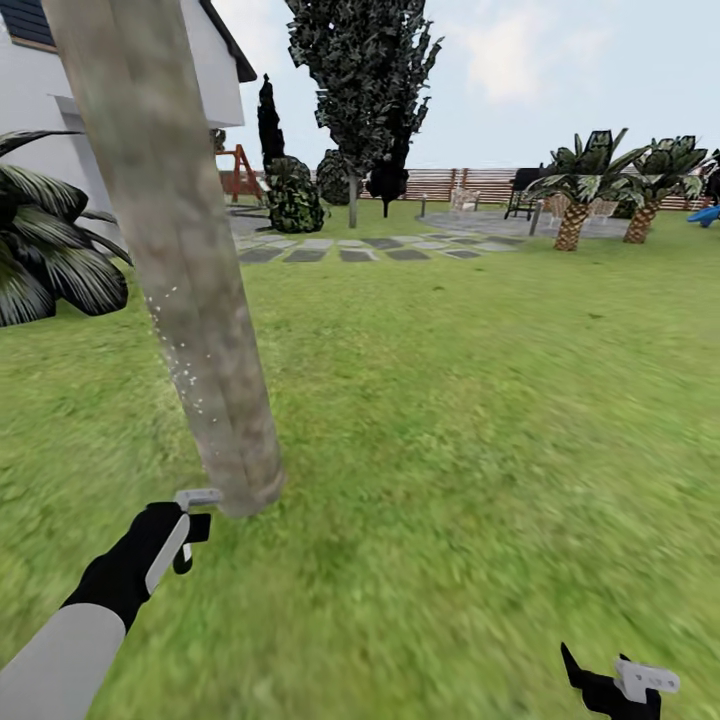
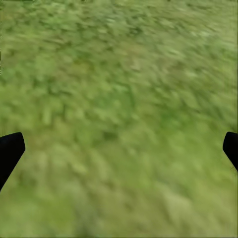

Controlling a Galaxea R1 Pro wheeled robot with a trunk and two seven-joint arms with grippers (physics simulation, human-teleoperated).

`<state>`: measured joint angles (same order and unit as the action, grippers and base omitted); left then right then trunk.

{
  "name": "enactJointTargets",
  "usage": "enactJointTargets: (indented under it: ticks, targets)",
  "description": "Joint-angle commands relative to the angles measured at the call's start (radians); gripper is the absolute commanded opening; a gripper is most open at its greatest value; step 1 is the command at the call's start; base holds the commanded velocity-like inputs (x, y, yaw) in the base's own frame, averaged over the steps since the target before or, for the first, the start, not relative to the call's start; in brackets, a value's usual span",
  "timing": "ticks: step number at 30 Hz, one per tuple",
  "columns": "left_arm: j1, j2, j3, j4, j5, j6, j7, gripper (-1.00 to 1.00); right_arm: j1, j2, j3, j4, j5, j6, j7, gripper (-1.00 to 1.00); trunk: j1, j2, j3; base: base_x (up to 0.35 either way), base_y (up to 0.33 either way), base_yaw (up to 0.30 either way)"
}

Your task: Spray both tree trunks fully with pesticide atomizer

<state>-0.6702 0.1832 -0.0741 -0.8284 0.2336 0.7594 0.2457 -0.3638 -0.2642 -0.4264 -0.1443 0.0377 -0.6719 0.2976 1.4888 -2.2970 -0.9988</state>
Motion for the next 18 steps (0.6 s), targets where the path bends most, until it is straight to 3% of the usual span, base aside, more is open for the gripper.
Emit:
enactJointTargets:
  ticks: [1,6,12,18]
  targets:
    - [0.0,0.0,0.0,0.0,0.0,-0.001,0.0,-1.0,0.0,0.0,0.0,0.0,0.0,0.0,0.0,1.0,0.0,0.0,0.0,0.148,-0.268,0.252]
    - [0.001,-0.004,-0.001,-0.005,0.0,-0.005,0.004,-1.0,0.0,0.0,0.0,0.0,0.001,0.0,0.0,1.0,0.0,0.0,0.0,0.199,-0.23,0.269]
    - [0.0,-0.01,-0.001,-0.009,0.004,-0.005,0.057,-1.0,0.0,0.0,0.0,0.0,0.001,0.0,0.0,1.0,0.0,0.0,0.0,0.221,-0.211,0.271]
    - [0.0,-0.041,-0.002,-0.012,0.007,-0.002,0.049,-1.0,0.0,0.0,0.0,0.0,0.001,0.0,0.0,1.0,0.0,0.0,0.0,0.111,-0.25,0.073]
